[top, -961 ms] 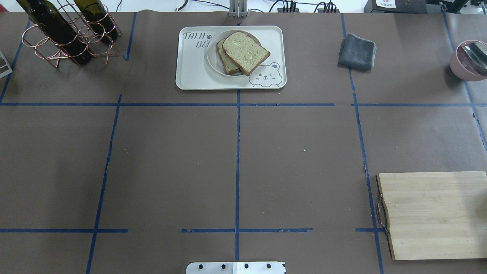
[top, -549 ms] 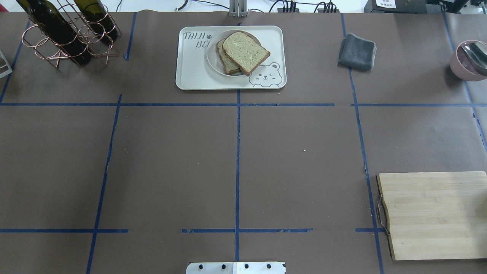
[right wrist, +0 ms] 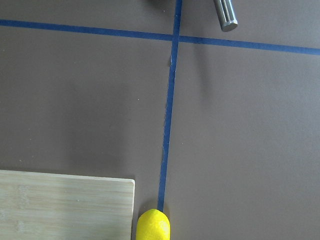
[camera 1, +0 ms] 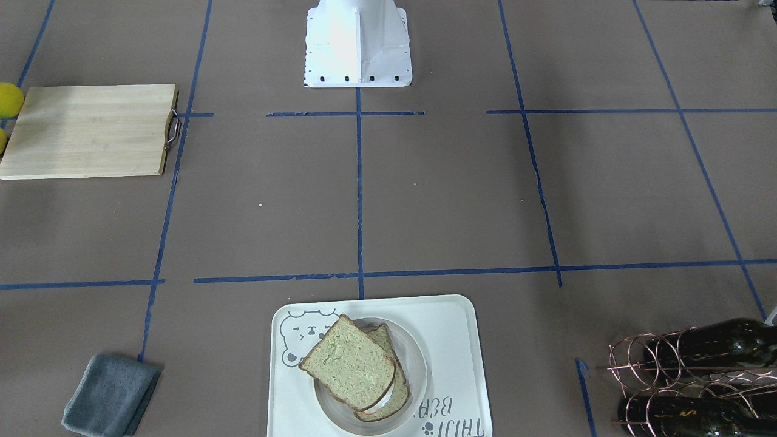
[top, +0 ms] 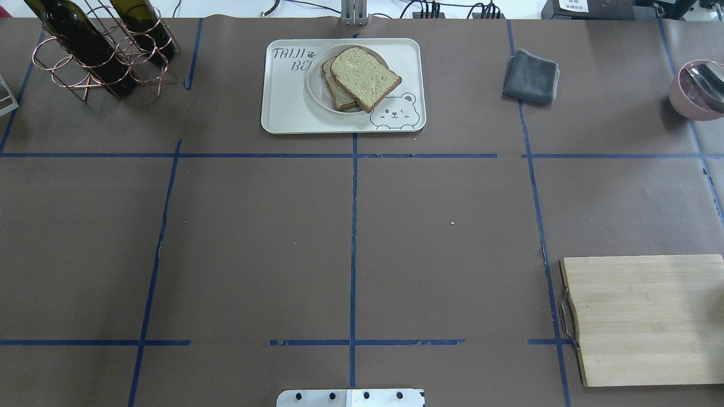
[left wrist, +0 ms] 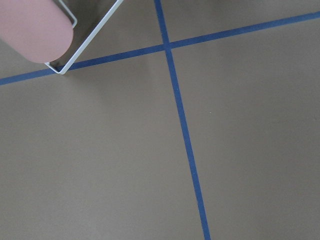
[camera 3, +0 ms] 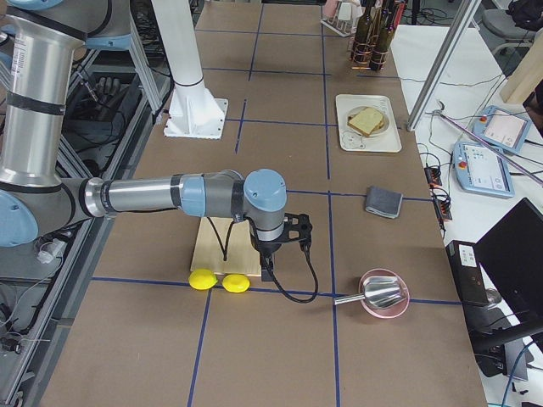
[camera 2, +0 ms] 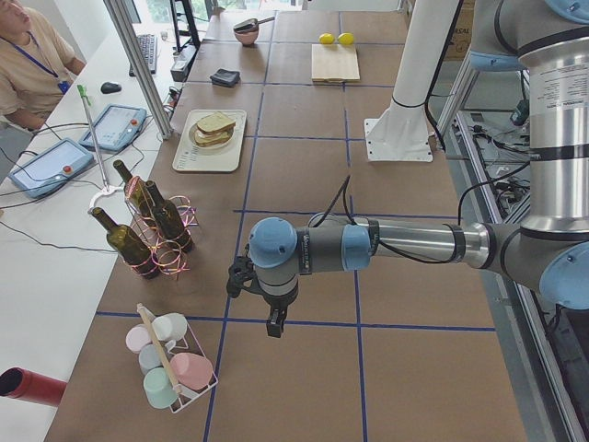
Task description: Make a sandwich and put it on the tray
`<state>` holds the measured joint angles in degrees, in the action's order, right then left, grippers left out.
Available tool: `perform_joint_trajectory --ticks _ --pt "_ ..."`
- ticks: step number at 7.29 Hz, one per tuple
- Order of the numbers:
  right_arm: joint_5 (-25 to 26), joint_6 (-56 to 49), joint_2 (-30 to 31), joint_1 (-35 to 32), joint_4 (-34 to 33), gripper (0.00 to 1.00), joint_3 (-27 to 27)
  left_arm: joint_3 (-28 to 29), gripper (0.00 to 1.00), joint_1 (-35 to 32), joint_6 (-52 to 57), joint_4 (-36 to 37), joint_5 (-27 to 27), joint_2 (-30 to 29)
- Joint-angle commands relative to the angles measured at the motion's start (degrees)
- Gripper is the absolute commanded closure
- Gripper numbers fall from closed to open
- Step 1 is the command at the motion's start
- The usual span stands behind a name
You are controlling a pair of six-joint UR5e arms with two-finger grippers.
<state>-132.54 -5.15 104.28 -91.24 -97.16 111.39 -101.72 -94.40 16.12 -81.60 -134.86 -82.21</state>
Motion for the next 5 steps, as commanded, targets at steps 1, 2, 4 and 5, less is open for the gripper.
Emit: perform_joint_trajectory --ticks 1,2,4,5 --pt "0.00 0.05 -0.04 0.01 0.04 0.00 0.05 -1.19 0.00 -0.26 -0.04 -0.05 0.04 -0.75" --pt "-0.09 0.23 -0.13 0.01 0.04 0.00 0.05 -2.07 0.00 -0.34 0.05 -0.14 0.04 -1.19" --pt "0.00 0.06 -0.13 0.01 0.21 0.00 0.05 -1.20 0.00 -0.17 0.05 -0.14 0.04 -2.08" --pt "0.08 -0.12 -0.13 0.01 0.30 0.00 0.14 -1.11 0.00 -0.08 0.05 -0.14 0.04 -2.08"
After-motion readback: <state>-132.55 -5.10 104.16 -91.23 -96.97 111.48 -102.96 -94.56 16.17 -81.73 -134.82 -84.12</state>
